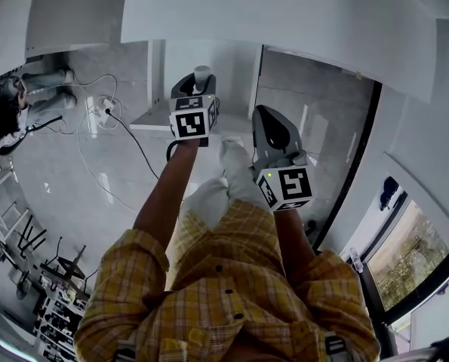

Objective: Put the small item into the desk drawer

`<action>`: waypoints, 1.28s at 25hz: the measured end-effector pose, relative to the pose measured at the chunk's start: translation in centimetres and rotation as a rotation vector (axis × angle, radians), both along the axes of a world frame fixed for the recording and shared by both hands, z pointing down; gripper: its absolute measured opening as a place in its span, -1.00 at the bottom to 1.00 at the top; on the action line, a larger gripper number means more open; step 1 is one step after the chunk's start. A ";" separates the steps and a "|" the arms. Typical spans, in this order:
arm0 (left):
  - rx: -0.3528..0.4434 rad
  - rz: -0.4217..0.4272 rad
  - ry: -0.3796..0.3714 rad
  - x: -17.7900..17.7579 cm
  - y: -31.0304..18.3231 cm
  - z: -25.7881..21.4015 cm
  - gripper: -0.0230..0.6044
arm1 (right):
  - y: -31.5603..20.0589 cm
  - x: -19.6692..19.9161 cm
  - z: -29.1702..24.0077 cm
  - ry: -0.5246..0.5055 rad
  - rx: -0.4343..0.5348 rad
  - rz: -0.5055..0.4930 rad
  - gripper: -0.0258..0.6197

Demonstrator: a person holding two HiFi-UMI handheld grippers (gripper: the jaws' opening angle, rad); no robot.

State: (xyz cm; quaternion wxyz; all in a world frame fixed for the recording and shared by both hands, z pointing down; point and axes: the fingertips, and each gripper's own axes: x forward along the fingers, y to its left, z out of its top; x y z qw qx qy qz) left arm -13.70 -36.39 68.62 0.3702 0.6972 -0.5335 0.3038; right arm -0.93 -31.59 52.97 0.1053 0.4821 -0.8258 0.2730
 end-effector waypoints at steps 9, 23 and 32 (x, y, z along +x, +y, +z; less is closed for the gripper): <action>-0.118 0.014 -0.004 0.6 -0.5 4.4 -0.35 | -0.1 0.6 1.4 0.006 -0.026 -0.006 -0.92; -0.308 0.005 -0.018 -0.1 0.1 10.6 -0.35 | -0.8 0.3 3.7 0.010 -0.067 -0.014 -0.92; -0.344 0.023 -0.016 0.1 0.1 12.9 -0.34 | -1.2 0.4 5.0 0.012 -0.084 -0.014 -0.92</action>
